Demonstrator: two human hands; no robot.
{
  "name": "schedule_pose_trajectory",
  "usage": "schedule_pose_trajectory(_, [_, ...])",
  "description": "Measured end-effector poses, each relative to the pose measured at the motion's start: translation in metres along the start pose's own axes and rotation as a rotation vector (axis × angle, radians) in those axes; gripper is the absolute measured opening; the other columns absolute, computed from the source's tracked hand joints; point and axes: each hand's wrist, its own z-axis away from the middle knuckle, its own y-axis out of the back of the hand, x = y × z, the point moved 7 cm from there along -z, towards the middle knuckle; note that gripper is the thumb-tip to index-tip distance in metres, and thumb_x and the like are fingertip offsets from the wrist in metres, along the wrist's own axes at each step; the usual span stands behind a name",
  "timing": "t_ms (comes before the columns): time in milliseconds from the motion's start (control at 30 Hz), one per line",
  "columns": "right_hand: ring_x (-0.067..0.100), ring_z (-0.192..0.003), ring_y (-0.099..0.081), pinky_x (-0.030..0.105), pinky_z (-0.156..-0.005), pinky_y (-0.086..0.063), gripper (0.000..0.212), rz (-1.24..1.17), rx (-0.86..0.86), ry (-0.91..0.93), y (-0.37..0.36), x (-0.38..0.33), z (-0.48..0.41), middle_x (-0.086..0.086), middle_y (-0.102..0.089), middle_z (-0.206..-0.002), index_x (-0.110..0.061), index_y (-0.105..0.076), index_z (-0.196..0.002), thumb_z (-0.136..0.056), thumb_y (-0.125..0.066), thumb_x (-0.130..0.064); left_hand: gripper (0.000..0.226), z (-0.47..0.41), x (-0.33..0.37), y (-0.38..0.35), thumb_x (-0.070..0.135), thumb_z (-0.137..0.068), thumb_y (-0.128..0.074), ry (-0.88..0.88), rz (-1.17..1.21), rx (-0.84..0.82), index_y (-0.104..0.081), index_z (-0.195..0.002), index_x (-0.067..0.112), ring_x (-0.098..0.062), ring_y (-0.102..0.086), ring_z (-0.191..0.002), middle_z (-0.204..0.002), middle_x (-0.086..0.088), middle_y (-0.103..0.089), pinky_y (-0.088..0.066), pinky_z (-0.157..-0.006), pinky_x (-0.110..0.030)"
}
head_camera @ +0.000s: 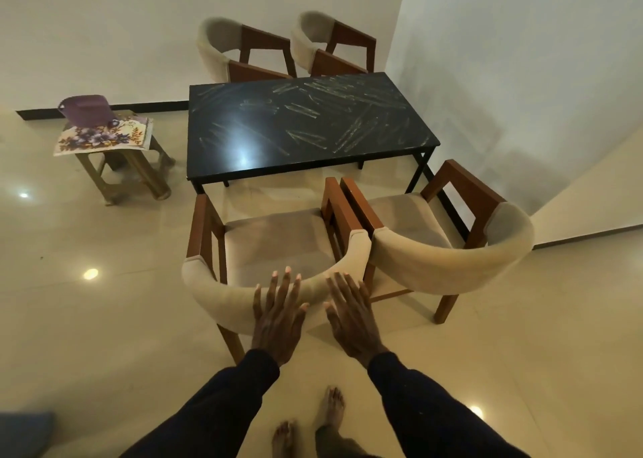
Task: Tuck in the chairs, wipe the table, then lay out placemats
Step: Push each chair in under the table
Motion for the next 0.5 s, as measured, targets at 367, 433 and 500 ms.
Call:
schedule_pose_trajectory(367, [0.026, -0.166, -0.008, 0.059, -0.133, -0.006, 0.062, 0.108, 0.094, -0.053, 0.054, 0.066, 0.029, 0.006, -0.020, -0.177, -0.020, -0.027, -0.169, -0.115, -0.019, -0.049, 0.070, -0.009, 0.078, -0.008, 0.050, -0.111, -0.033, -0.107, -0.052, -0.026, -0.008, -0.171, 0.025, -0.030, 0.003, -0.165, -0.179, -0.004, 0.004, -0.009, -0.128, -0.069])
schedule_pose_trajectory(433, [0.024, -0.166, -0.004, 0.058, -0.133, -0.004, 0.061, 0.090, 0.114, -0.053, 0.068, 0.087, 0.028, 0.005, -0.017, -0.178, -0.020, -0.027, -0.169, -0.116, -0.017, -0.049, 0.067, -0.018, 0.100, -0.009, 0.052, -0.112, -0.024, -0.109, -0.056, -0.007, -0.008, -0.171, 0.025, -0.029, 0.004, -0.165, -0.179, -0.004, 0.004, -0.006, -0.129, -0.067])
schedule_pose_trajectory(500, [0.024, -0.166, -0.005, 0.057, -0.132, 0.000, 0.062, 0.069, 0.151, -0.038, 0.086, 0.110, 0.029, 0.004, -0.018, -0.178, -0.020, -0.027, -0.169, -0.116, -0.016, -0.049, 0.065, -0.028, 0.129, -0.015, 0.052, -0.113, -0.020, -0.117, -0.054, 0.008, -0.010, -0.171, 0.025, -0.030, 0.001, -0.165, -0.179, -0.004, -0.001, -0.008, -0.129, -0.067])
